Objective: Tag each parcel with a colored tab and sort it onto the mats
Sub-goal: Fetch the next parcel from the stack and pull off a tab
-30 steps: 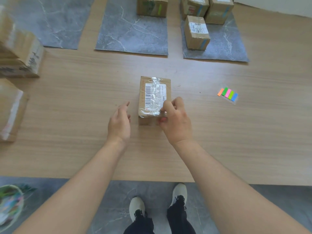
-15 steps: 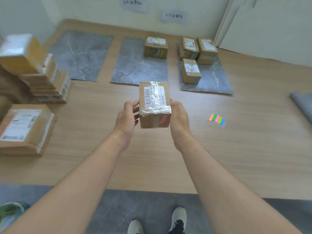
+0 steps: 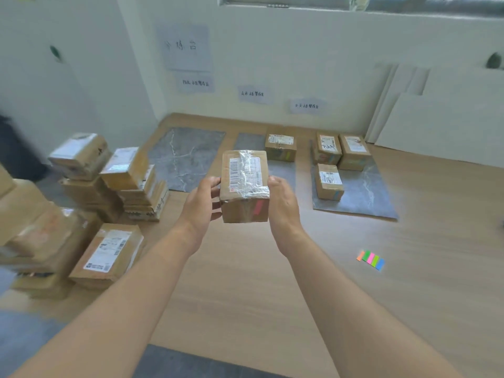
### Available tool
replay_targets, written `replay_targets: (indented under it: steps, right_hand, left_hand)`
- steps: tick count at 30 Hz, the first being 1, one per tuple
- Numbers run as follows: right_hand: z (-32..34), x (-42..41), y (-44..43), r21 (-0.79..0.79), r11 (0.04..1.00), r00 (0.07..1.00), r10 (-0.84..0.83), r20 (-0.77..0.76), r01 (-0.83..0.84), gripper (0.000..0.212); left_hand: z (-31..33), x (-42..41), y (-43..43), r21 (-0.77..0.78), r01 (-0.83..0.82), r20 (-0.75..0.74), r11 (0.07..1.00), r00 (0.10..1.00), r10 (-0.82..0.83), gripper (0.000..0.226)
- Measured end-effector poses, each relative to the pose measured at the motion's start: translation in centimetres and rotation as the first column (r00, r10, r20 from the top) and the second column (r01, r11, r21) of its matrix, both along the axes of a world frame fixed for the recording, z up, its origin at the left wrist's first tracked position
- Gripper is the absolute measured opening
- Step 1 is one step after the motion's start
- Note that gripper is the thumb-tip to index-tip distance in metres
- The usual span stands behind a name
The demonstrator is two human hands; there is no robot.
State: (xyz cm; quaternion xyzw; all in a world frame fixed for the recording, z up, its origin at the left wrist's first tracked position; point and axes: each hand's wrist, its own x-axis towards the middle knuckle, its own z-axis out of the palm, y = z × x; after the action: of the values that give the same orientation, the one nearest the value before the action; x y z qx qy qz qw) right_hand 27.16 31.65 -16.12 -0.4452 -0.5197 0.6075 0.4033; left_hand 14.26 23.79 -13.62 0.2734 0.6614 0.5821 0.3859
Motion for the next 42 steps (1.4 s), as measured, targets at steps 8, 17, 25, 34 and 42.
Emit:
replay_targets:
  steps: [8, 17, 25, 34, 42]
  right_hand:
    - [-0.5, -3.8, 4.1, 0.01, 0.986, 0.984, 0.168, 0.052, -0.169, 0.021]
    - [-2.9, -13.4, 8.5, -0.011, 0.969, 0.962, 0.246, 0.12, -0.247, 0.033]
    - [-5.9, -25.4, 14.9, -0.101, 0.986, 0.975, 0.147, 0.168, -0.132, 0.034]
    - [-9.2, -35.4, 23.1, -0.169, 0.984, 0.976, 0.092, 0.199, -0.058, 0.032]
    - [-13.0, -40.8, 31.9, -0.218, 0.97, 0.971, 0.148, 0.19, -0.105, 0.034]
  left_hand:
    - [-0.2, -3.1, 2.6, -0.039, -0.096, 0.0, 0.995, 0.995, 0.096, 0.037]
    - [-1.9, -12.2, 6.9, -0.043, -0.119, 0.082, 0.992, 0.989, 0.122, 0.036]
    - [-5.7, -24.7, 16.2, -0.115, -0.036, 0.147, 0.993, 0.988, 0.053, 0.038]
    - [-9.1, -34.3, 27.0, -0.182, -0.117, 0.124, 0.976, 0.982, 0.141, 0.037]
    - [-11.5, -41.3, 36.0, -0.327, -0.078, 0.131, 0.942, 0.983, 0.126, 0.029]
